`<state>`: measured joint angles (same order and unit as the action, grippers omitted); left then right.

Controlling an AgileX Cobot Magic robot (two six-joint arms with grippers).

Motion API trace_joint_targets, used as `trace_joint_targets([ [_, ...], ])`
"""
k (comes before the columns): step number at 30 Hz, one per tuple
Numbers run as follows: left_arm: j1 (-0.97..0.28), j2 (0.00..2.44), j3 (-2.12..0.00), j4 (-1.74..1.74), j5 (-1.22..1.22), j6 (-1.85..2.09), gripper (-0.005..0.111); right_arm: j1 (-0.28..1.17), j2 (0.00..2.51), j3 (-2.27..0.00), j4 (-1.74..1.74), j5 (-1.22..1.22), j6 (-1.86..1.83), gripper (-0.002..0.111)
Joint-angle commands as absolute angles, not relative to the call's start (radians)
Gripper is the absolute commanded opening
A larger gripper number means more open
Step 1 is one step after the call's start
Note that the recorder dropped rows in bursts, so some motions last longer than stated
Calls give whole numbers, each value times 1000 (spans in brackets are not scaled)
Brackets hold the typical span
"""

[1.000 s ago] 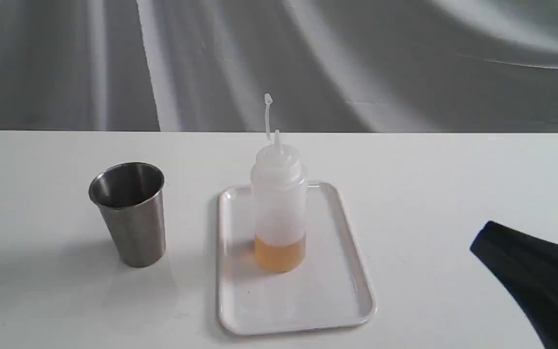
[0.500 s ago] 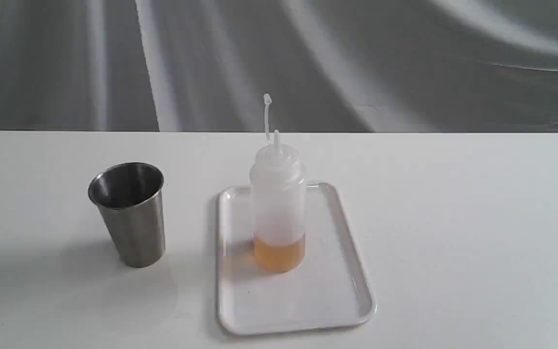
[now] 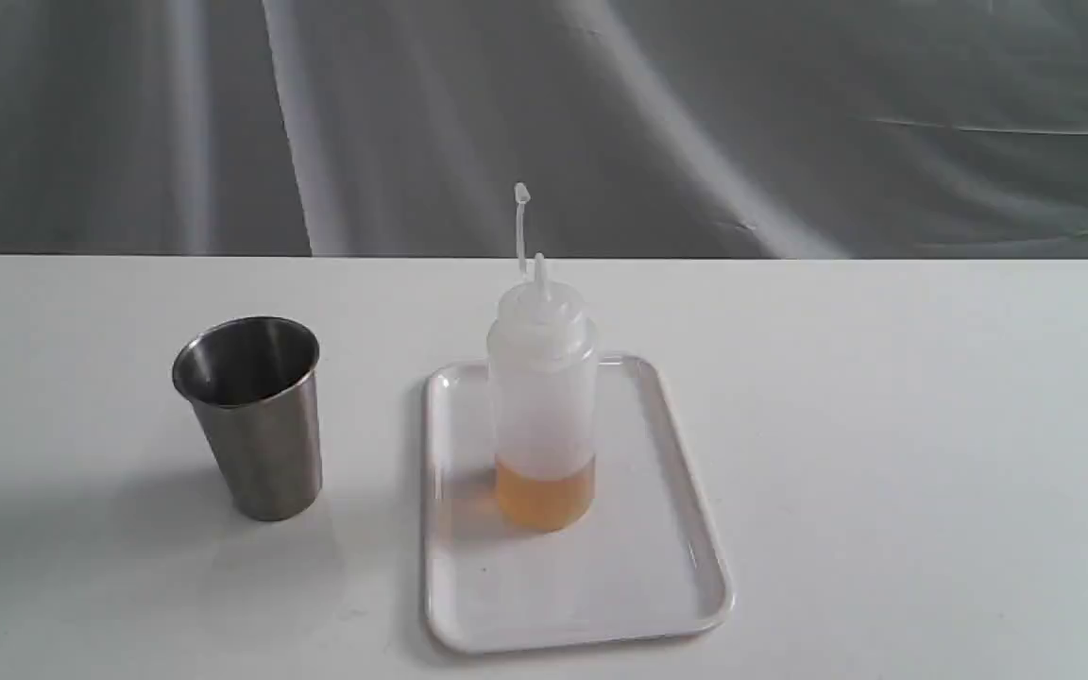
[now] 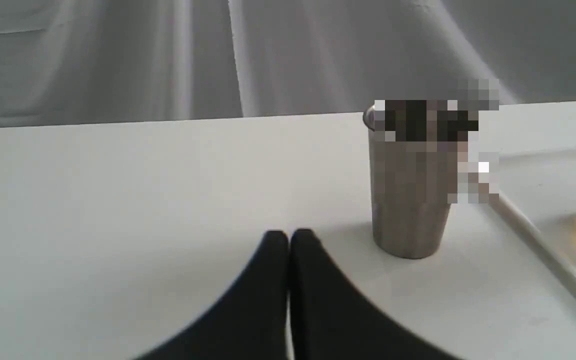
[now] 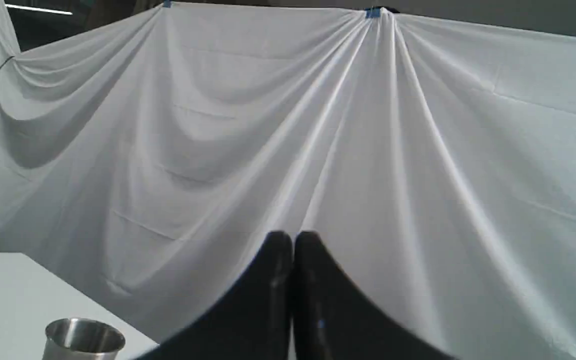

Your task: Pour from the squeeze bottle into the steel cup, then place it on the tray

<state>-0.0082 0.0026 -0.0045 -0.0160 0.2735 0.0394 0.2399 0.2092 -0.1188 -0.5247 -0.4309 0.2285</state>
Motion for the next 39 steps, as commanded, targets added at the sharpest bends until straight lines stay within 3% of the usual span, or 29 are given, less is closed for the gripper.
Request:
trace_joint_targets([
  [1,-14,0,0,-17,266,34,0,225,179,-113,-512,-425,234,0],
  [6,-14,0,0,-17,266,37,0,201,129,-113,-497,-405,244,0],
  [13,-14,0,0,-17,266,37,0,124,63,-113,-479,-123,502,0],
  [24,-14,0,0,-17,266,34,0,6,58,-113,-475,145,528,0],
  [39,-14,0,0,-17,266,37,0,-11,57,0,-395,191,527,0],
])
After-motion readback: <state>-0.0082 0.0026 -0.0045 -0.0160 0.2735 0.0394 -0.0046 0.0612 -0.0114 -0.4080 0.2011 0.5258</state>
